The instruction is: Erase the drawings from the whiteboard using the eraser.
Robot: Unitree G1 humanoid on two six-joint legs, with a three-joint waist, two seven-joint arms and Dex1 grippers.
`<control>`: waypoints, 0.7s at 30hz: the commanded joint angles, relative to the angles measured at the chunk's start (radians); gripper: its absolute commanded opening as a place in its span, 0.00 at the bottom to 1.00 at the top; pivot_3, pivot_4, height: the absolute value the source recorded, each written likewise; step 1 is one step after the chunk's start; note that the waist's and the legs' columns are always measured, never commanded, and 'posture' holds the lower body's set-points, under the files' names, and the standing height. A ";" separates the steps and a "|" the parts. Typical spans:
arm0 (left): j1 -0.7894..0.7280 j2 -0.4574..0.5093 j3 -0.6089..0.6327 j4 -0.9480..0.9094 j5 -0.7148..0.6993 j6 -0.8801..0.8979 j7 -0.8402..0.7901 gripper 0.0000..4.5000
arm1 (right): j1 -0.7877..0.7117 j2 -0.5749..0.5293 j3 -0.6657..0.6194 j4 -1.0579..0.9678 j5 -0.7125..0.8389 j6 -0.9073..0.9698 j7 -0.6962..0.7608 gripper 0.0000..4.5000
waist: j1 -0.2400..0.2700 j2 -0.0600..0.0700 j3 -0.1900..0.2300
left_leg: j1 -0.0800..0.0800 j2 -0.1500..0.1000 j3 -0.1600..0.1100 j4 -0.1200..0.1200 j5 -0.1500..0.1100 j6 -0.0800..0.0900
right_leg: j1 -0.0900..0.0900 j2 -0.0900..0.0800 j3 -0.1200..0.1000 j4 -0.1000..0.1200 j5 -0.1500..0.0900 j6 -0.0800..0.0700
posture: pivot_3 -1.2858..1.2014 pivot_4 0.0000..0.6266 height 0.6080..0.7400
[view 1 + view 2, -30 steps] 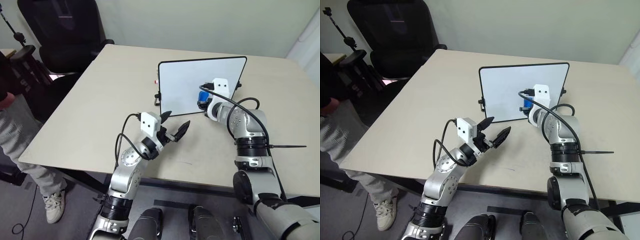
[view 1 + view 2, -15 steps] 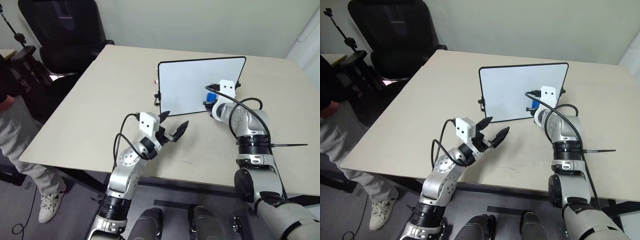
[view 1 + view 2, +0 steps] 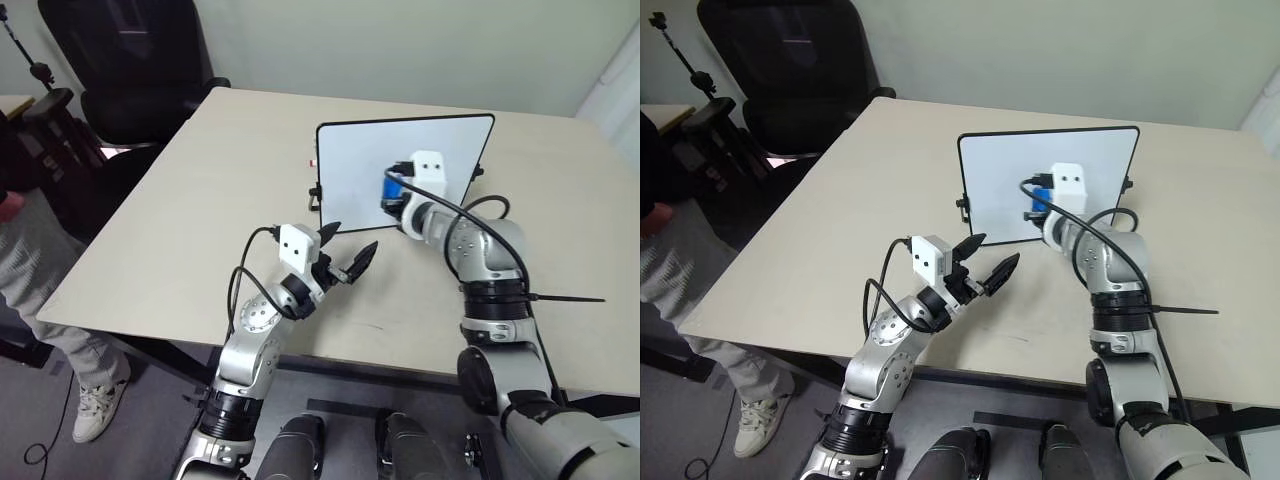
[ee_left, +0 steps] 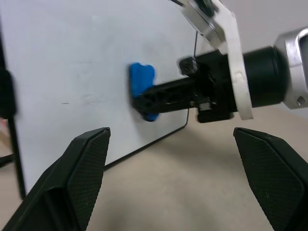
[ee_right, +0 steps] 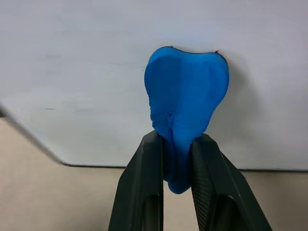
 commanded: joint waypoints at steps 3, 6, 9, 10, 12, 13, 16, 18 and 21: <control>-0.003 -0.006 0.000 -0.036 0.003 -0.019 0.002 1.00 | 0.077 -0.095 -0.096 -0.138 0.016 0.054 -0.002 0.11 | 0.007 0.000 0.000 | -0.001 0.000 0.000 0.001 0.000 0.000 | 0.000 0.000 0.000 0.000 0.000 0.000 | 0.52 0.24 1.00; -0.004 -0.008 -0.003 -0.033 0.003 -0.022 0.001 1.00 | 0.161 -0.150 -0.120 -0.273 0.040 0.133 0.024 0.11 | 0.007 0.000 0.000 | -0.001 0.000 0.000 0.000 0.000 0.000 | -0.001 0.000 0.000 0.000 0.000 0.000 | 0.52 0.24 1.00; 0.001 -0.014 -0.012 -0.037 0.007 -0.023 0.004 1.00 | 0.261 -0.210 -0.148 -0.419 0.075 0.223 0.062 0.11 | 0.007 0.000 0.000 | -0.001 0.000 0.000 -0.001 0.000 -0.001 | -0.001 0.000 0.000 0.001 -0.001 0.002 | 0.52 0.24 1.00; 0.002 -0.017 -0.013 -0.039 0.008 -0.023 0.005 1.00 | 0.296 -0.232 -0.160 -0.462 0.087 0.252 0.076 0.11 | 0.007 0.000 0.000 | -0.001 0.000 0.000 -0.001 0.000 -0.001 | -0.001 0.000 0.000 0.001 -0.002 0.002 | 0.52 0.24 1.00; 0.007 -0.018 -0.014 -0.043 0.008 -0.023 0.007 1.00 | 0.356 -0.267 -0.186 -0.530 0.109 0.302 0.101 0.11 | 0.008 0.000 0.000 | -0.001 0.000 0.000 0.000 0.000 -0.001 | -0.001 0.000 0.000 0.001 -0.002 0.003 | 0.52 0.24 1.00; 0.007 -0.018 -0.014 -0.042 0.008 -0.023 0.007 1.00 | 0.378 -0.278 -0.199 -0.552 0.118 0.323 0.110 0.11 | 0.008 0.000 0.000 | -0.001 0.000 0.001 0.000 0.001 -0.001 | 0.000 0.000 0.000 0.001 -0.002 0.003 | 0.52 0.24 1.00; 0.004 -0.018 -0.018 -0.035 0.010 -0.026 0.003 1.00 | 0.438 -0.306 -0.214 -0.588 0.133 0.358 0.134 0.11 | 0.007 0.000 0.000 | -0.001 0.000 0.001 0.000 0.002 0.000 | 0.000 0.000 0.000 0.001 -0.008 0.012 | 0.52 0.24 1.00; 0.003 -0.019 -0.020 -0.031 0.013 -0.028 0.003 1.00 | 0.474 -0.315 -0.216 -0.608 0.147 0.374 0.153 0.11 | 0.006 0.000 0.000 | 0.000 0.000 0.001 0.000 0.003 0.001 | 0.001 0.000 0.000 0.001 -0.008 0.013 | 0.52 0.24 1.00; -0.001 -0.019 -0.021 -0.025 0.016 -0.030 0.001 1.00 | 0.503 -0.321 -0.211 -0.629 0.163 0.409 0.170 0.11 | 0.006 0.000 0.000 | 0.003 0.000 0.001 0.000 0.003 0.001 | 0.004 0.000 0.000 0.002 -0.008 0.013 | 0.52 0.24 1.00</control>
